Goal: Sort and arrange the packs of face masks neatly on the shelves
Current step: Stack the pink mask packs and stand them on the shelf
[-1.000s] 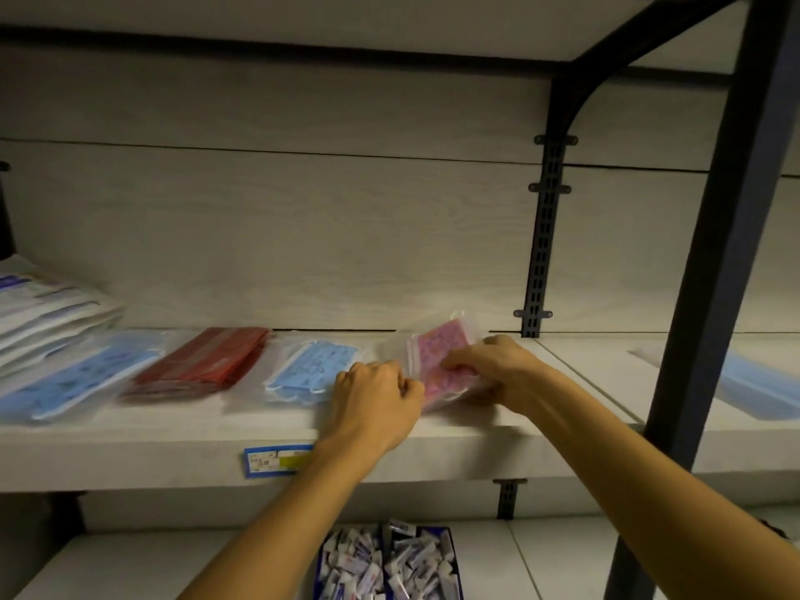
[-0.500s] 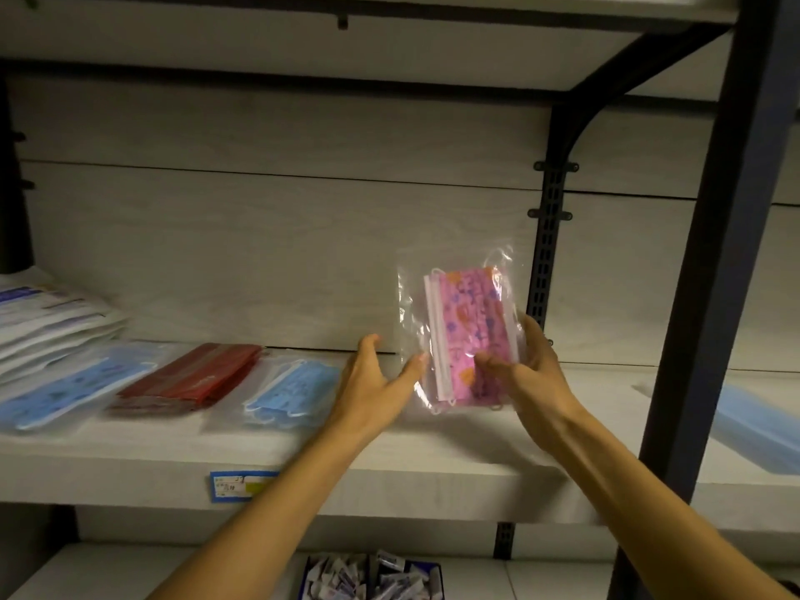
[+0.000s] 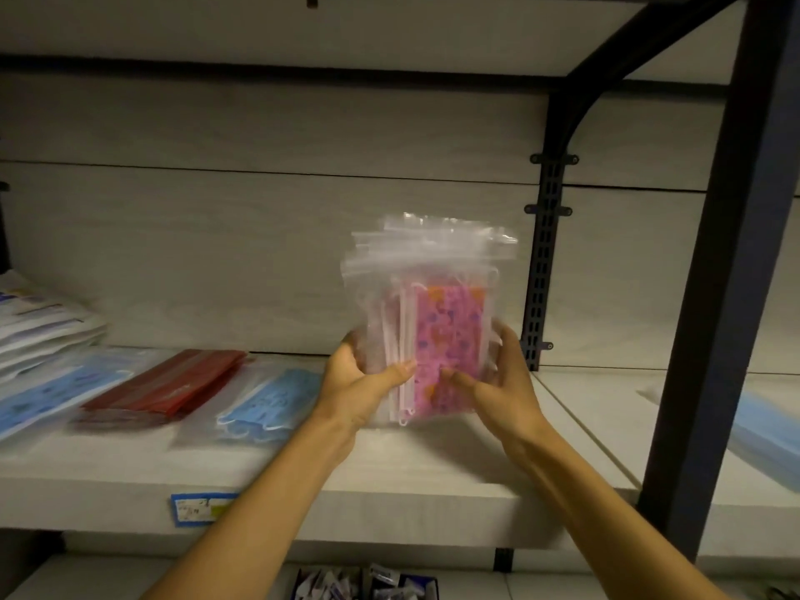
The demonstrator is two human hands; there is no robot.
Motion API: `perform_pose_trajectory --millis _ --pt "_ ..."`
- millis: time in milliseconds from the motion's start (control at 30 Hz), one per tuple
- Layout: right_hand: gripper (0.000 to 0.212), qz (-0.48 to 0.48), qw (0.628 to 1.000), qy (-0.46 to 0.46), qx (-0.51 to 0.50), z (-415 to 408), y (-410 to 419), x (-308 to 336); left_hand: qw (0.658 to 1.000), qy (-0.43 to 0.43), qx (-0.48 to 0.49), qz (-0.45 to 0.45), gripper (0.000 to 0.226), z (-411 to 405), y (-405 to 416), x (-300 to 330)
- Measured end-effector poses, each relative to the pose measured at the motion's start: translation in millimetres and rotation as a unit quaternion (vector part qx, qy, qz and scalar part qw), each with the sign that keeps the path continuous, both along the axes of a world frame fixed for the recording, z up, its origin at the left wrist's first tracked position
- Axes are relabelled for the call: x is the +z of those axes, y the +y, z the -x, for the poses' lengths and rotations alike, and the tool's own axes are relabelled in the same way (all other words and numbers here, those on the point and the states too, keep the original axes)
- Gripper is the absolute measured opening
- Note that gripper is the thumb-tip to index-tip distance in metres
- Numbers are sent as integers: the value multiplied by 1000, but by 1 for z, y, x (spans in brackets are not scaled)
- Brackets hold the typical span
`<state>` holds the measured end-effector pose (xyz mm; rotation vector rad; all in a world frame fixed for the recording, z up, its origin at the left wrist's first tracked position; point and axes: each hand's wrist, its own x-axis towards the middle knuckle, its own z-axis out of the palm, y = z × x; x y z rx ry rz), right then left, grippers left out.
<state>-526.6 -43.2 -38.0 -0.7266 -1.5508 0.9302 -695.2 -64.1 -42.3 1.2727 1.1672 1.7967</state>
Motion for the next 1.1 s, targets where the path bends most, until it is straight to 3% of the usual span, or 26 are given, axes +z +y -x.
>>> perform_pose_trajectory --millis 100,200,467,567,733,900,1100 --pt "31 -28 999 -4 -16 1 0 3 999 47 -4 -1 32 -6 -3 2" --pt "35 -15 1000 -11 -25 2 1 0 998 58 -1 1 29 -9 -5 2" --pt "32 28 998 -11 -50 -1 7 -7 996 78 32 11 57 -8 -9 1" --pt "41 2 999 -1 -43 0 5 -10 996 76 43 14 57 -8 -9 2" --pt "67 -34 997 -38 -65 1 0 -8 994 92 56 11 25 -8 -8 1" --pt "29 -53 995 -25 -79 0 0 -9 984 148 82 -52 37 -11 -12 -1" --pt "44 -55 997 -24 -58 1 -4 -9 991 130 17 -20 55 -12 -15 0"
